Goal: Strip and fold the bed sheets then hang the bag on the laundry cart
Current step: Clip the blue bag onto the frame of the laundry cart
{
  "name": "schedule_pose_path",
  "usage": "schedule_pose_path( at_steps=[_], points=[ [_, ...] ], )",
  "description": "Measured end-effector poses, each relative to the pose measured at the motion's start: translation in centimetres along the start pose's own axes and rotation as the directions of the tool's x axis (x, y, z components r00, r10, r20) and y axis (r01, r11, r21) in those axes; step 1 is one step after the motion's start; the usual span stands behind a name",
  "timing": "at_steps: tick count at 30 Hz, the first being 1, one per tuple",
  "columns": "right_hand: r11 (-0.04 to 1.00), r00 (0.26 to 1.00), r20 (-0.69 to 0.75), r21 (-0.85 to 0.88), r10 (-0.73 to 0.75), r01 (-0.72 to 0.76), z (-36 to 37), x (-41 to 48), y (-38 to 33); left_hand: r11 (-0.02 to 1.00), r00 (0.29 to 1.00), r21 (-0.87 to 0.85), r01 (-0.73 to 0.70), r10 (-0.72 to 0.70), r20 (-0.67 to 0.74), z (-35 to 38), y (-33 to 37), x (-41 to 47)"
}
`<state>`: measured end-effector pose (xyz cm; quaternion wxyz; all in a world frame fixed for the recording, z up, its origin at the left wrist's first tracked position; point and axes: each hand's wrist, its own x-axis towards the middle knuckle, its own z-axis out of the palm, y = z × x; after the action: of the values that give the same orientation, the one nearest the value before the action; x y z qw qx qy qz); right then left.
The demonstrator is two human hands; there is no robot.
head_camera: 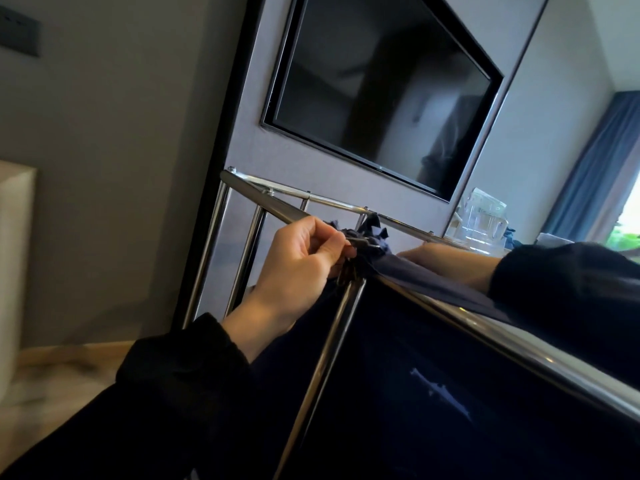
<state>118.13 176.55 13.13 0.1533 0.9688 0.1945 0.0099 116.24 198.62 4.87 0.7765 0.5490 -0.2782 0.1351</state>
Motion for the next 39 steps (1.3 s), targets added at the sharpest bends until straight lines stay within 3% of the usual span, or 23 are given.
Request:
schedule_pose_path(
  at_steps=[1,3,4,7,9,11,13,19,21,24,28,35,39],
  points=[
    [0.977,0.999,-0.010,-0.208,-0.053,0.049,0.9,0.0,1.7,1.000,1.000,0.011,-0.007,0.007,-0.005,0.1,0.0,0.0],
    [0.952,0.997,-0.007,-0.297,-0.075,0.069,3.1,1.1,3.5,1.000,1.000,0.022,-0.015,0.015,-0.019,0.3,0.0,-0.1],
    [0.971,0.999,0.020,-0.237,-0.034,0.038,3.5,1.7,2.6,1.000,0.999,0.024,-0.018,0.019,-0.029,0.3,0.0,-0.1],
    [0.986,0.993,-0.078,-0.132,0.092,-0.101,1.5,0.6,-0.9,1.000,0.999,-0.008,0.000,0.000,-0.041,0.2,-0.2,-0.3],
    [0.990,0.960,-0.244,0.014,0.139,-0.140,0.1,-0.8,-1.8,0.999,0.999,-0.033,0.021,-0.022,-0.031,0.1,-0.3,-0.4],
    [0.990,0.854,-0.501,0.056,0.141,-0.130,-1.0,-1.5,-1.4,0.999,0.999,-0.028,0.031,-0.032,-0.030,0.1,-0.3,-0.3],
    [0.988,0.752,-0.642,0.067,0.149,-0.139,-1.8,-1.7,-0.8,0.998,0.998,-0.049,0.031,-0.034,-0.062,0.2,-0.3,0.0],
    [0.998,0.541,-0.841,0.050,0.023,0.035,-3.5,-2.7,-3.3,0.993,0.994,-0.117,0.002,-0.014,-0.105,0.0,-1.1,0.4],
    [0.991,0.562,-0.820,-0.044,-0.109,0.128,-3.5,-2.3,-4.2,0.991,0.991,-0.133,-0.011,-0.007,-0.135,-0.3,-1.8,0.2],
    [0.964,0.658,-0.705,-0.180,-0.264,0.194,-2.7,-1.8,-4.3,0.994,0.989,-0.104,-0.029,0.013,-0.148,-0.9,-2.8,-0.3],
    [0.942,0.758,-0.568,-0.271,-0.321,0.196,-1.3,-1.1,-3.0,0.999,0.989,-0.029,-0.040,0.035,-0.142,-2.1,-3.8,-0.6],
    [0.933,0.724,-0.600,-0.308,-0.341,0.184,-1.6,-0.6,-3.1,0.997,0.995,0.029,-0.066,0.068,-0.072,-1.8,-3.9,-1.0],
    [0.935,0.702,-0.629,-0.315,-0.333,0.161,-1.5,-0.3,-2.4,0.996,0.991,0.005,-0.083,0.084,-0.105,-1.3,-3.8,-1.1]
  ],
)
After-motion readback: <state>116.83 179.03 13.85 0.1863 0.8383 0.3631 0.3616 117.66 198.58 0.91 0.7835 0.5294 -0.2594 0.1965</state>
